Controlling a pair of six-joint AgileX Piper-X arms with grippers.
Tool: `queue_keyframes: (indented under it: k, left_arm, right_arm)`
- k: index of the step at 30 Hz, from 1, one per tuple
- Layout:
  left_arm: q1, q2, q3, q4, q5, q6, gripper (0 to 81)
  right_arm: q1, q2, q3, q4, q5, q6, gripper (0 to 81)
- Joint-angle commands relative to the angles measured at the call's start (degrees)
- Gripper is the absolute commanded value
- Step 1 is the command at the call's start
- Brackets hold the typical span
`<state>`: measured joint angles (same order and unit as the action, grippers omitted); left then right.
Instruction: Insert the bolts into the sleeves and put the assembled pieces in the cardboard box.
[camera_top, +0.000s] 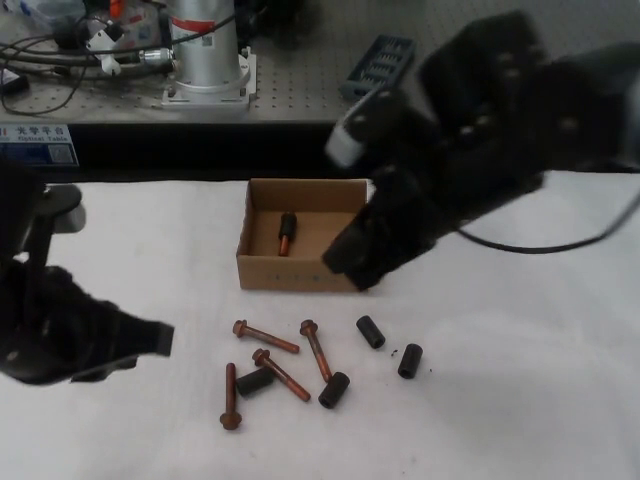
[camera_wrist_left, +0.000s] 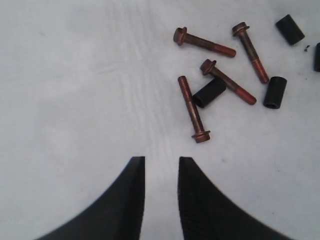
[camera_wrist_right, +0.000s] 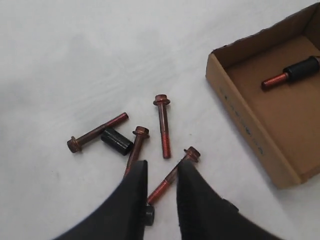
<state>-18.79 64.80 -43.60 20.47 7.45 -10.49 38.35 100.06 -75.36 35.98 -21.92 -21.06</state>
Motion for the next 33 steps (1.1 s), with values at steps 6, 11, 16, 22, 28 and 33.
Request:
queue_keyframes:
  k: [6, 11, 16, 22, 28, 33]
  left_arm:
    - [0.35, -8.64, 7.6, 1.02, -0.91, 0.21, 17.4]
    - [0.35, -14.12, 11.86, 4.12, -0.91, 0.2, 17.4]
    - [0.35, -19.27, 14.59, 5.25, -0.91, 0.2, 17.4]
    - [0.35, -22.79, 15.02, 5.4, -0.91, 0.2, 17.4]
    - [0.35, -23.6, 15.02, 6.25, -0.91, 0.68, 17.4]
    - [0.35, -23.6, 15.02, 8.63, -0.91, 2.19, 17.4]
  right_arm:
    - [1.52, 10.89, -9.74, 2.17, 3.48, -0.86, 17.0]
    - [1.97, 16.68, -15.17, 2.81, 5.11, -4.3, 17.3]
    - [3.26, 20.77, -18.93, 3.18, 7.08, -6.0, 23.2]
    - [6.55, 23.39, -20.22, 3.81, 7.51, -6.0, 24.4]
    - [9.82, 25.21, -20.2, 3.55, 10.2, -7.47, 24.4]
    - [10.29, 26.38, -20.2, 3.59, 13.35, -7.47, 24.4]
